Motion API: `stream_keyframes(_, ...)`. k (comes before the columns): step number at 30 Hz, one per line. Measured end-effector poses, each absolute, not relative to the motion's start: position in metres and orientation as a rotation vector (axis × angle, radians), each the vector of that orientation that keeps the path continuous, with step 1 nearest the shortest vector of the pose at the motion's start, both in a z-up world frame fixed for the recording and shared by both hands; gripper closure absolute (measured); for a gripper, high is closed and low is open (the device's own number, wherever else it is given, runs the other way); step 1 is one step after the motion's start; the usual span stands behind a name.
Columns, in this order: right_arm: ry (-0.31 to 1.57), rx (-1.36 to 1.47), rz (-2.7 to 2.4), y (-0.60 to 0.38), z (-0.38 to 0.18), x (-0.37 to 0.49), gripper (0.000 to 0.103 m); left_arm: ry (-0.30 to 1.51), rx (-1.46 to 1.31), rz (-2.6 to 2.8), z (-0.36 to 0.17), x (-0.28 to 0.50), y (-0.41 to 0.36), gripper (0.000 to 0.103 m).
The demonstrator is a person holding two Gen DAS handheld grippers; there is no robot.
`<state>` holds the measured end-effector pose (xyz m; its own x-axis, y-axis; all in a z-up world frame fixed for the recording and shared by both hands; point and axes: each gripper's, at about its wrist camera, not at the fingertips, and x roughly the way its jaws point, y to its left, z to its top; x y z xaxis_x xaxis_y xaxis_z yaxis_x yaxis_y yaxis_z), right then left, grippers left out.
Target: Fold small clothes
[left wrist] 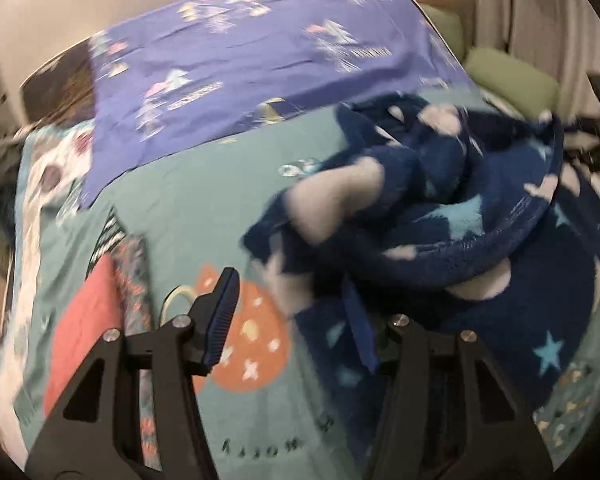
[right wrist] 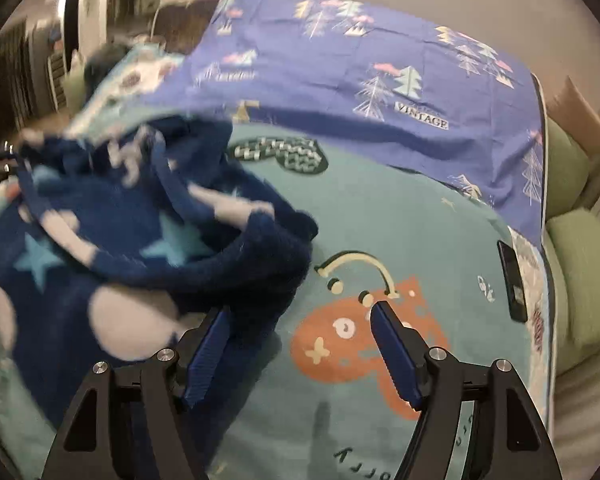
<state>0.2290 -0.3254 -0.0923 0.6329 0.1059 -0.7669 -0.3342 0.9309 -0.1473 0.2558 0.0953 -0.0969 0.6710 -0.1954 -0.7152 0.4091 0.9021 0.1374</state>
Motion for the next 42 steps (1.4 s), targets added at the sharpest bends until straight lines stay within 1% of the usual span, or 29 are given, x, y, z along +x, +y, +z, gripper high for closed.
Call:
stream_keyframes(4, 0.824, -0.283, 0.327, -0.313, -0.100, 0.245, 0.029, 0.741, 0.293, -0.362, -0.092, 0.266, 0.090, 0.049)
stream_keyframes(5, 0.811, -0.274, 0.340, -0.312, -0.098, 0.248, 0.031, 0.721, 0.245, -0.377, -0.086, 0.271, 0.093, 0.061)
stream_keyframes(6, 0.799, -0.246, 0.353, -0.310, -0.096, 0.252, 0.050, 0.696, 0.179, -0.396, -0.081, 0.277, 0.100, 0.081)
stream_keyframes(7, 0.795, -0.161, 0.379, -0.316, -0.093, 0.260, 0.069, 0.685, 0.126, -0.403, -0.079, 0.283, 0.106, 0.082)
stream_keyframes(8, 0.809, -0.049, 0.410, -0.327, -0.093, 0.270, 0.096, 0.706, 0.014, -0.356, -0.083, 0.305, 0.121, 0.084)
stream_keyframes(10, 0.875, 0.246, 0.396, -0.361, -0.108, 0.302, 0.096, 0.799, -0.136, -0.295, -0.101, 0.335, 0.140, 0.085)
stream_keyframes(11, 0.913, 0.293, 0.350, -0.368, -0.119, 0.313, 0.096, 0.859, -0.208, -0.295, -0.115, 0.346, 0.147, 0.085)
stream_keyframes(14, 0.971, 0.302, 0.320, -0.364, -0.144, 0.320, 0.095, 0.853, -0.174, -0.325, -0.123, 0.338, 0.140, 0.084)
stream_keyframes(15, 0.956, 0.282, 0.325, -0.361, -0.143, 0.315, 0.092, 0.842, -0.161, -0.335, -0.122, 0.334, 0.138, 0.077)
stream_keyframes(16, 0.933, 0.256, 0.334, -0.358, -0.139, 0.310, 0.091, 0.835, -0.151, -0.345, -0.121, 0.330, 0.137, 0.071)
stream_keyframes(17, 0.928, 0.253, 0.341, -0.358, -0.136, 0.309, 0.087, 0.843, -0.154, -0.353, -0.120, 0.329, 0.137, 0.058)
stream_keyframes(18, 0.927, 0.266, 0.349, -0.360, -0.135, 0.308, 0.080, 0.855, -0.169, -0.354, -0.121, 0.329, 0.137, 0.048)
stream_keyframes(20, 0.942, 0.334, 0.367, -0.369, -0.134, 0.310, 0.071, 0.891, -0.233, -0.359, -0.122, 0.339, 0.142, 0.046)
stream_keyframes(21, 0.946, 0.361, 0.372, -0.373, -0.135, 0.313, 0.065, 0.903, -0.261, -0.364, -0.124, 0.343, 0.145, 0.046)
stream_keyframes(22, 0.946, 0.392, 0.377, -0.376, -0.135, 0.316, 0.063, 0.914, -0.296, -0.365, -0.127, 0.346, 0.148, 0.046)
stream_keyframes(23, 0.945, 0.407, 0.379, -0.376, -0.136, 0.317, 0.063, 0.915, -0.314, -0.356, -0.129, 0.347, 0.149, 0.067)
stream_keyframes(24, 0.943, 0.415, 0.378, -0.374, -0.137, 0.319, 0.066, 0.906, -0.319, -0.355, -0.129, 0.346, 0.149, 0.092)
stream_keyframes(25, 0.942, 0.411, 0.361, -0.370, -0.138, 0.319, 0.075, 0.884, -0.318, -0.347, -0.125, 0.343, 0.148, 0.092)
stream_keyframes(26, 0.934, 0.405, 0.341, -0.367, -0.137, 0.319, 0.096, 0.781, -0.293, -0.320, -0.110, 0.329, 0.145, 0.093)
stream_keyframes(27, 0.915, 0.397, 0.324, -0.364, -0.133, 0.315, 0.096, 0.716, -0.269, -0.321, -0.097, 0.318, 0.142, 0.093)
stream_keyframes(31, 0.698, 0.371, 0.358, -0.356, -0.083, 0.283, 0.096, 0.527, -0.225, -0.381, -0.046, 0.280, 0.132, 0.093)
stream_keyframes(33, 0.649, 0.373, 0.363, -0.358, -0.066, 0.277, 0.096, 0.516, -0.152, -0.315, -0.042, 0.289, 0.126, 0.093)
stream_keyframes(34, 0.647, 0.359, 0.347, -0.358, -0.062, 0.280, 0.096, 0.536, -0.131, -0.278, -0.048, 0.300, 0.123, 0.092)
stream_keyframes(35, 0.664, 0.340, 0.309, -0.357, -0.064, 0.288, 0.096, 0.558, -0.127, -0.268, -0.055, 0.309, 0.122, 0.092)
stream_keyframes(37, 0.732, 0.329, 0.255, -0.356, -0.081, 0.308, 0.096, 0.710, -0.133, -0.250, -0.092, 0.339, 0.118, 0.091)
stream_keyframes(39, 0.857, 0.326, 0.220, -0.354, -0.112, 0.330, 0.094, 0.831, -0.131, -0.237, -0.123, 0.353, 0.113, 0.086)
stream_keyframes(40, 0.934, 0.317, 0.191, -0.350, -0.131, 0.339, 0.090, 0.861, -0.123, -0.237, -0.133, 0.354, 0.111, 0.085)
stream_keyframes(41, 0.965, 0.326, 0.189, -0.350, -0.140, 0.341, 0.084, 0.840, -0.102, -0.229, -0.136, 0.347, 0.111, 0.082)
stream_keyframes(42, 0.964, 0.339, 0.188, -0.351, -0.145, 0.338, 0.082, 0.820, -0.089, -0.221, -0.132, 0.342, 0.111, 0.080)
